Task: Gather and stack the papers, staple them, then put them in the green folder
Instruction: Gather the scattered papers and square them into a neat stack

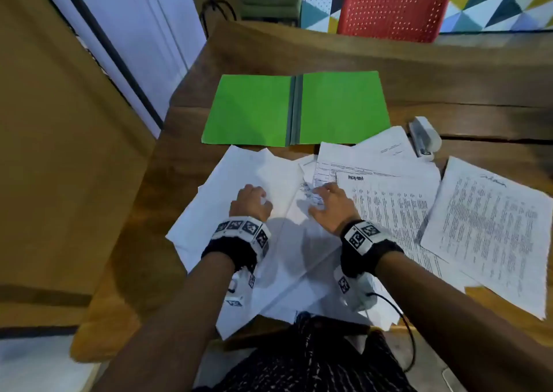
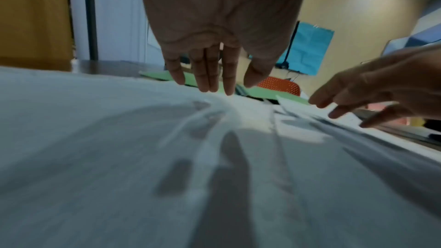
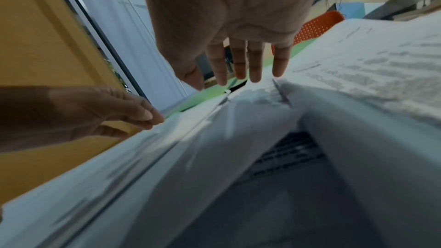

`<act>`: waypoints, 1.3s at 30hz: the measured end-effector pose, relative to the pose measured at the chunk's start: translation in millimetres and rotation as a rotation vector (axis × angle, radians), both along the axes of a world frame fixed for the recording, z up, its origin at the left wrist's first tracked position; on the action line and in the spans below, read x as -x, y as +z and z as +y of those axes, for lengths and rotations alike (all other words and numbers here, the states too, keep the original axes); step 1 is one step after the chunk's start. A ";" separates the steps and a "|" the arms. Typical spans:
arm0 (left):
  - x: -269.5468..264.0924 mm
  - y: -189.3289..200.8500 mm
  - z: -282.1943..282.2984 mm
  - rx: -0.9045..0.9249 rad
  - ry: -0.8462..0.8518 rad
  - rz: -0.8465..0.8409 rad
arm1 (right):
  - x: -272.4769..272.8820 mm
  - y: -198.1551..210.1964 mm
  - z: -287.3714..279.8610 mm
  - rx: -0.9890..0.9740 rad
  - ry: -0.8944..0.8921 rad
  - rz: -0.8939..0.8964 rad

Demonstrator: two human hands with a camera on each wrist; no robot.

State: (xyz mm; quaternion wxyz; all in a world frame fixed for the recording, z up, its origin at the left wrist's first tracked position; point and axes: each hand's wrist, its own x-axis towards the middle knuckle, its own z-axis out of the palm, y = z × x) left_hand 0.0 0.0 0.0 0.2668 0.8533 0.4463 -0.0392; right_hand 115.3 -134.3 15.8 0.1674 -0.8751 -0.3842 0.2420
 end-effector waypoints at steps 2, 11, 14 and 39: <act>3.2 -5.3 15.5 -0.004 0.043 0.047 | 0.7 -5.2 9.4 0.092 -0.007 0.045; 21.4 -17.1 70.6 0.020 0.249 0.264 | 6.5 -27.1 36.6 0.185 -0.114 0.186; 25.9 -21.5 75.7 -0.080 0.269 0.257 | 5.2 -33.4 39.8 0.150 -0.206 0.255; 39.1 -13.7 39.0 0.164 0.333 -0.139 | 7.2 -42.7 18.3 -0.396 -0.713 0.337</act>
